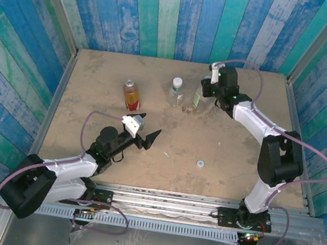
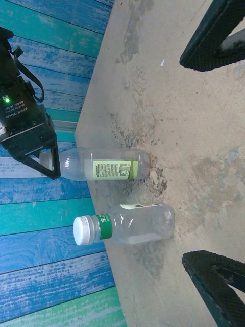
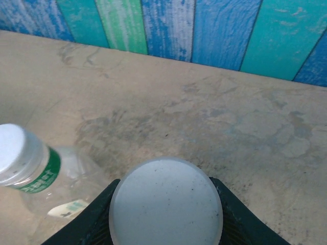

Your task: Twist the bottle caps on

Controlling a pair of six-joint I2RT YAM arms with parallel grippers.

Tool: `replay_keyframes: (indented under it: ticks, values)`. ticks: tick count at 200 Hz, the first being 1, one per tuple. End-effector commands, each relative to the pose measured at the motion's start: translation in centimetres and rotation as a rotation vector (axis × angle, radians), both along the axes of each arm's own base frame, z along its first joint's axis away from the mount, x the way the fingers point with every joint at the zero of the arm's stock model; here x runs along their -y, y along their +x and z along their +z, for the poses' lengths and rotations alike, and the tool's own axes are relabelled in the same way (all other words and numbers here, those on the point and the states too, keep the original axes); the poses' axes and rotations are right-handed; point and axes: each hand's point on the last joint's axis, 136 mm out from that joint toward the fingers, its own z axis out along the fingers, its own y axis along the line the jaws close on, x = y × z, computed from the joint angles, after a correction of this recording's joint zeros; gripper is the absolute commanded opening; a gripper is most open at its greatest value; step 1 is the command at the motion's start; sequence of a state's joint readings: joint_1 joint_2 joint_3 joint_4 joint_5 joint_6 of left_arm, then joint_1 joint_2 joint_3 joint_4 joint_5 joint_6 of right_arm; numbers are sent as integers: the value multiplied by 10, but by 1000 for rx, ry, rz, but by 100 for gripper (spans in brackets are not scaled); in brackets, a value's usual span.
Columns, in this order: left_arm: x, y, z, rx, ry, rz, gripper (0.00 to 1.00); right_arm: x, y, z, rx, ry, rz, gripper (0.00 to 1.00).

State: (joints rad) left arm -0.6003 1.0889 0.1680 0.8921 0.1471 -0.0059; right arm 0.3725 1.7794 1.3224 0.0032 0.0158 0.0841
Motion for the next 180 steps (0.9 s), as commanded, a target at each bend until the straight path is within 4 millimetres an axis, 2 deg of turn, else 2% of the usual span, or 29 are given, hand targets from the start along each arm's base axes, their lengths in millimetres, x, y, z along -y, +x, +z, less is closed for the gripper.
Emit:
replay_keyframes:
  ticks: [1, 41, 74, 92, 139, 160, 180]
  values:
    - [-4, 4, 8, -3, -25, 34, 94, 9, -2, -15, -49, -38, -20, 17]
    - [-11, 19, 11, -4, 40, 119, 94, -4, -6, -3, -31, -18, 66, 49]
    - [-22, 37, 32, 14, 78, 199, 94, -2, -14, 19, 9, -4, 67, 73]
    - [-30, 47, 43, 28, 93, 254, 94, 1, -23, 33, 32, 7, 69, 82]
    - [-69, 84, 81, 45, 121, 453, 94, 4, -57, 61, 89, 13, 92, 91]
    - [-90, 104, 88, 11, 125, 567, 94, -5, -75, 75, 118, 12, 126, 91]
    - [-104, 121, 89, -45, 95, 622, 94, -14, -88, 80, 123, -1, 159, 92]
